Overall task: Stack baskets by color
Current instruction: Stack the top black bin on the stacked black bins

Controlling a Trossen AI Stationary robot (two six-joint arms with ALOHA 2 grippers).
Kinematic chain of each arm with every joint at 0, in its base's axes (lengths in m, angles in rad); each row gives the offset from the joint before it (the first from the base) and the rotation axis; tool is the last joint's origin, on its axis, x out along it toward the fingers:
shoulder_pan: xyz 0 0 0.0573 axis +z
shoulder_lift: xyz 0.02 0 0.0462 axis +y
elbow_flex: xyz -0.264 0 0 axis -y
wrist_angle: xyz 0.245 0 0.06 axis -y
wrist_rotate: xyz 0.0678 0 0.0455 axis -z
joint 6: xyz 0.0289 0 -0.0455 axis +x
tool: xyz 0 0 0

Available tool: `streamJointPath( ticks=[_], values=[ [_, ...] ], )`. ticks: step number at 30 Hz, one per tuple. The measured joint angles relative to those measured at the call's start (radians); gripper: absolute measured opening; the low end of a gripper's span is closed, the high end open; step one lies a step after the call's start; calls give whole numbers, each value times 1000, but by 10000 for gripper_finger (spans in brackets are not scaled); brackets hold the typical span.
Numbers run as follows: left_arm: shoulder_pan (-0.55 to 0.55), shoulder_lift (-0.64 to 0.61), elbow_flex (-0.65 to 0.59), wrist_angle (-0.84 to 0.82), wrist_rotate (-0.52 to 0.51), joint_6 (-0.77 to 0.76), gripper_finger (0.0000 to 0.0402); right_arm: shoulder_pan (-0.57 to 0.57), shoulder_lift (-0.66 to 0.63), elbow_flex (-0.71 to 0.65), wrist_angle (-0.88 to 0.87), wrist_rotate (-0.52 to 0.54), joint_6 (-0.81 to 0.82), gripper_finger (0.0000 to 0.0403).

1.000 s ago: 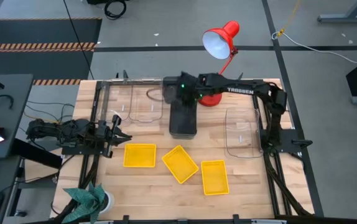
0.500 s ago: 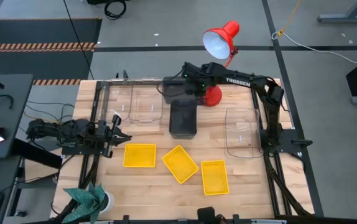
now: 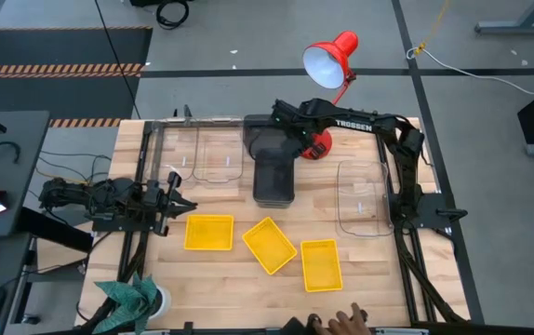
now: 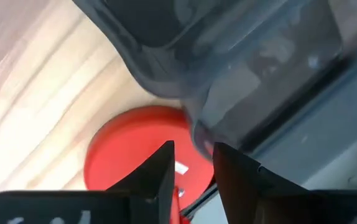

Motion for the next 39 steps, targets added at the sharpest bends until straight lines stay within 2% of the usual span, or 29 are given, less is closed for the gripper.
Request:
streamJointPath(
  ticks=[6, 9, 16, 21, 27, 36, 39],
  values=[
    [0, 0, 0, 0, 0, 0, 28, -5, 1, -77, 119, 15, -169, 133],
    [0, 0, 0, 1, 0, 0, 26, -6, 1, -116, 167, 51, -209, 133],
    [0, 0, 0, 0, 0, 0, 33, -16, 2, -169, 254, 33, -274, 125],
    [0, 0, 0, 0, 0, 0, 36, -27, 2, -203, 288, 37, -304, 91],
    [0, 0, 0, 0, 0, 0, 30, -31, 1, -227, 296, 36, -322, 16],
    [0, 0, 0, 0, 0, 0, 35, -25, 1, -196, 269, 90, -259, 12],
    [0, 0, 0, 0, 0, 0, 35, -14, 1, -171, 255, 157, -219, 7]
  ],
)
